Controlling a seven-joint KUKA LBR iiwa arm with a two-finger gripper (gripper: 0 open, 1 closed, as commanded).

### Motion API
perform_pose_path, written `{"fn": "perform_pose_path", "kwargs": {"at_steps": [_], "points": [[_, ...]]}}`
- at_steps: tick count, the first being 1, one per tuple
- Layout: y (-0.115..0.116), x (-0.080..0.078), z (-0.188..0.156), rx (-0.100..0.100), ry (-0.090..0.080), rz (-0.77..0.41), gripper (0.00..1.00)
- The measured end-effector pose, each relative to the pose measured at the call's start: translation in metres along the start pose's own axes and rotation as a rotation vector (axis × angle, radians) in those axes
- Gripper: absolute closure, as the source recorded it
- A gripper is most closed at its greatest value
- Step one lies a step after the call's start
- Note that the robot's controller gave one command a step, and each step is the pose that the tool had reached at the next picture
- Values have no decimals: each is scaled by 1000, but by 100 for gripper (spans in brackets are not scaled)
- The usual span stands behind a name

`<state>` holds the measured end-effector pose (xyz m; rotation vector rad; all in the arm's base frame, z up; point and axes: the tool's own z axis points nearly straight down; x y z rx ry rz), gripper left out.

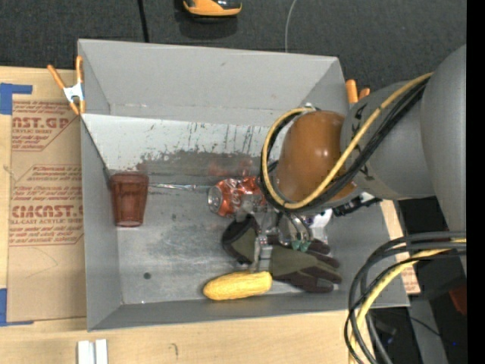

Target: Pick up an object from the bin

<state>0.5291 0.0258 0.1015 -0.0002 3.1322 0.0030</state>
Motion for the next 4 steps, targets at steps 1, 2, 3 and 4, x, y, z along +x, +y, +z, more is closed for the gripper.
{"fn": "perform_pose_path", "kwargs": {"at_steps": [1,2,3,4], "points": [[-30,-3,31,1,6,-27,100],[-30,-3,31,1,6,-28,100],[-59,-7,-89,1,7,-49,100],[-59,-7,-89,1,7,-49,100]]}}
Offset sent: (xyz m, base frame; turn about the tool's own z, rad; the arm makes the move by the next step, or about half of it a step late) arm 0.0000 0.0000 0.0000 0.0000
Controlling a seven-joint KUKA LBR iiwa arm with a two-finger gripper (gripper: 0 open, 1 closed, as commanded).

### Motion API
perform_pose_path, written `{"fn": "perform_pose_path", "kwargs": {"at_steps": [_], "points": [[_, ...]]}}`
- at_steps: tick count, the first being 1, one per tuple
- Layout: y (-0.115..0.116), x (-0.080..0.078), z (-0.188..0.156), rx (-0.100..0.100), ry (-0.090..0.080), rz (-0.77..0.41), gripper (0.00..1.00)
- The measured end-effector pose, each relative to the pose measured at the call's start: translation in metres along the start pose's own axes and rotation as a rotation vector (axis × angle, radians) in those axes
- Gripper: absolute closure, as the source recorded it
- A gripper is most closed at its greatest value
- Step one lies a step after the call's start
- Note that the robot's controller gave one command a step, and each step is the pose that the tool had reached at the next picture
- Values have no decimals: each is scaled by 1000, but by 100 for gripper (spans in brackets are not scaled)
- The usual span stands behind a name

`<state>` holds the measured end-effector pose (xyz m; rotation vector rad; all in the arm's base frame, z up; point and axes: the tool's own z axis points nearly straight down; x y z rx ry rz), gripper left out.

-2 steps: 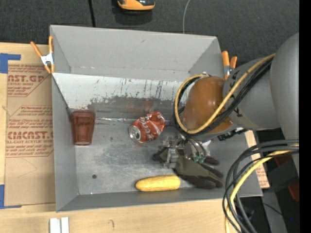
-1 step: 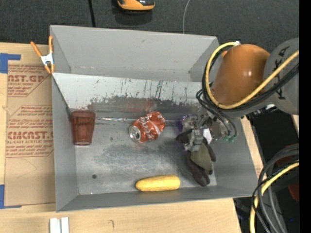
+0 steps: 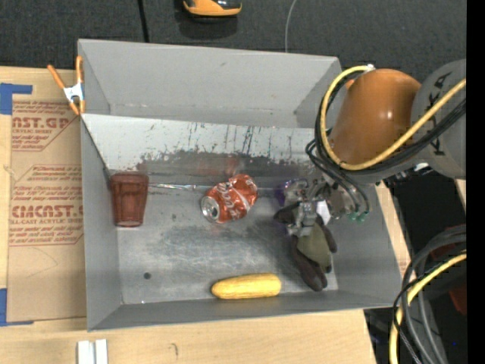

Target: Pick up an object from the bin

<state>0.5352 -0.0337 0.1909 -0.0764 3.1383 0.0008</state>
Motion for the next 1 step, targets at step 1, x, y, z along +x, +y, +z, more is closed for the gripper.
{"fn": "perform_pose_path", "kwargs": {"at_steps": [1], "points": [[1,1,-47,0,7,4,100]]}}
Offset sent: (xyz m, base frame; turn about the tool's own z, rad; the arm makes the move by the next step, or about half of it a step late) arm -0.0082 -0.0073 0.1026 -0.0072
